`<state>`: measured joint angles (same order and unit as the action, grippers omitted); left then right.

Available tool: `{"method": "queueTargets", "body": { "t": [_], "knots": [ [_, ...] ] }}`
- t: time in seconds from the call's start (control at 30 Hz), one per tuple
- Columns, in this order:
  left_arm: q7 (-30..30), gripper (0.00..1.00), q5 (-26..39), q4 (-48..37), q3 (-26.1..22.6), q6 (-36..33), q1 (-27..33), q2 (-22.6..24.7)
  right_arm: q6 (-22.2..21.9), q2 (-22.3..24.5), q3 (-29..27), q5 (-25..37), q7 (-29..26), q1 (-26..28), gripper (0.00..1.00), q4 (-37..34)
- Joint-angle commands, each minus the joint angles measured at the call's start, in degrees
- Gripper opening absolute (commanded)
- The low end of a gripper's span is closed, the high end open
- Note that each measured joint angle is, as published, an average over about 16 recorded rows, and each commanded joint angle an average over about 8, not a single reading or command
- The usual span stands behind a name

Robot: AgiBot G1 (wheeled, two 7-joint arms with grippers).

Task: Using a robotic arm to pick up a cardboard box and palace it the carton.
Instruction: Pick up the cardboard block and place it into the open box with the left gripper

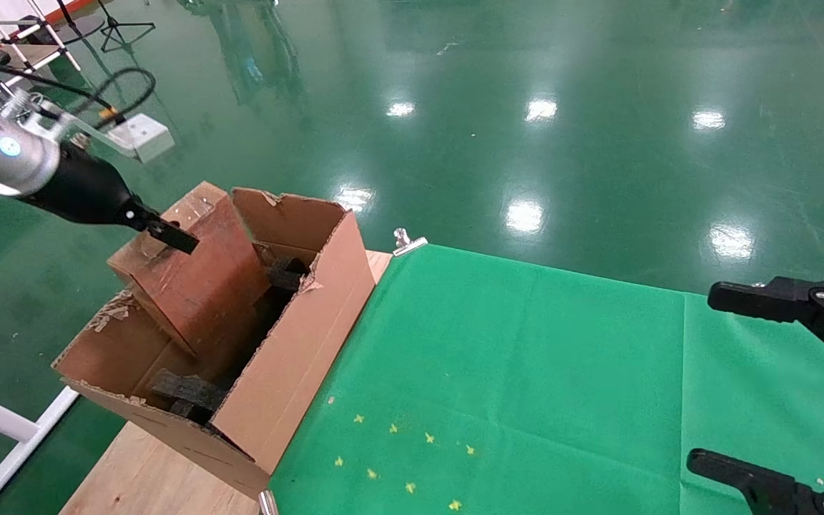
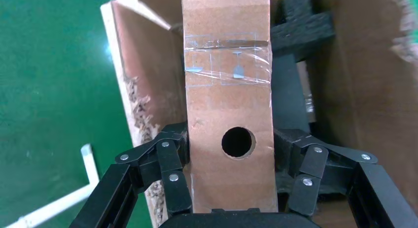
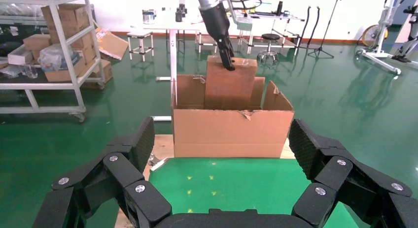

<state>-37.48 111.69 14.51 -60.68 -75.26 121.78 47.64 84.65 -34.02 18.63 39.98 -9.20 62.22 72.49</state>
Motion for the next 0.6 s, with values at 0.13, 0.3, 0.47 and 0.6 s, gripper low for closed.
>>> {"method": "queueTargets", "body": {
  "t": [0.13,0.3,0.47,0.6],
  "knots": [
    [0.5,0.00,0.9,-5.8,-0.5,4.5,-1.9,1.8,0.0,0.0,0.0,0.0,0.0,0.0,1.00,0.0],
    [1.2,0.00,1.1,-9.2,-0.6,8.2,-3.8,2.4,0.0,0.0,0.0,0.0,0.0,0.0,1.00,0.0],
    [1.9,0.00,0.5,-11.4,-0.2,12.1,-6.2,2.6,0.0,0.0,0.0,0.0,0.0,0.0,1.00,0.0],
    [2.1,0.00,0.1,-12.4,0.2,16.3,-8.4,2.7,0.0,0.0,0.0,0.0,0.0,0.0,1.00,0.0]
  ]
}}
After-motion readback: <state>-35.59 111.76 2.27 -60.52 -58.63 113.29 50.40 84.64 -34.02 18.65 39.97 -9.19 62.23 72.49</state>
